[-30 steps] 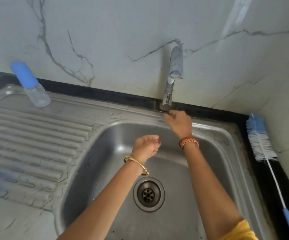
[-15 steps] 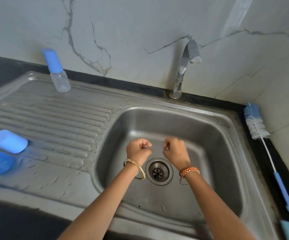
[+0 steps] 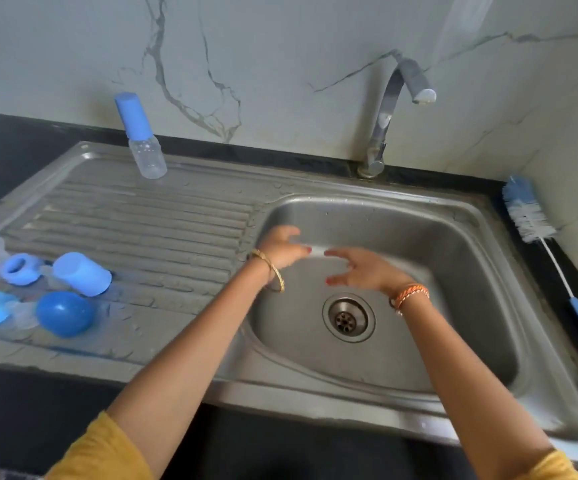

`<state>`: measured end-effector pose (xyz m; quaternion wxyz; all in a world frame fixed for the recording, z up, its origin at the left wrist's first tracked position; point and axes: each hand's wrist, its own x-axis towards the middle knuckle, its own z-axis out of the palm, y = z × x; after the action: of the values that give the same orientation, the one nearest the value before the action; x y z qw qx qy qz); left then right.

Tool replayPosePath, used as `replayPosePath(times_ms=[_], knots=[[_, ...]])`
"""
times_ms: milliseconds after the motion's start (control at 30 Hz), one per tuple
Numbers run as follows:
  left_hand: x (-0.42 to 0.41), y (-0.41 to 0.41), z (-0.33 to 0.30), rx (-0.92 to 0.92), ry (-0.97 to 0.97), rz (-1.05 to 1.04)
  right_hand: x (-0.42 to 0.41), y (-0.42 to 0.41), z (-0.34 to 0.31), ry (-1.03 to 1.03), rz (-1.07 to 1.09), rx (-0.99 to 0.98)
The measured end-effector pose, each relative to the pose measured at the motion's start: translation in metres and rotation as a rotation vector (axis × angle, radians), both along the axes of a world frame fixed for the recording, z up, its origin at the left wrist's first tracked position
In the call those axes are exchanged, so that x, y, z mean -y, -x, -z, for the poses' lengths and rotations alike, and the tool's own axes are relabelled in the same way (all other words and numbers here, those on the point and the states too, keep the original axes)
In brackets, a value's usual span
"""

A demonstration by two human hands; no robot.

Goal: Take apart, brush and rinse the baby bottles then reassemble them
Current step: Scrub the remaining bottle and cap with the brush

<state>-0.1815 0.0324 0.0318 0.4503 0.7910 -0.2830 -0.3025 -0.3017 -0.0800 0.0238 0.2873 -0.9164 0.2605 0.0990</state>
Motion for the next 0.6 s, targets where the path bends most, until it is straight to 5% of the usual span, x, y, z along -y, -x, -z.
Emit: replayPosePath(times_ms=[300,467,600], knots=[[-0.045,-0.125,-0.077,-0.048,0.373,-0.462,-0.052,-0.118,-0.087,-0.610,0.323,0.893],[-0.057,-0.162,-0.061,-0.244,0.561,-0.777,-0.079,-0.187,-0.072,-0.969,0.545,0.752],[-0.052,-0.180,-0.037,-0.350,0.609,-1.027,-0.080,-0.236,-0.060,-0.946,0.535,0.524]])
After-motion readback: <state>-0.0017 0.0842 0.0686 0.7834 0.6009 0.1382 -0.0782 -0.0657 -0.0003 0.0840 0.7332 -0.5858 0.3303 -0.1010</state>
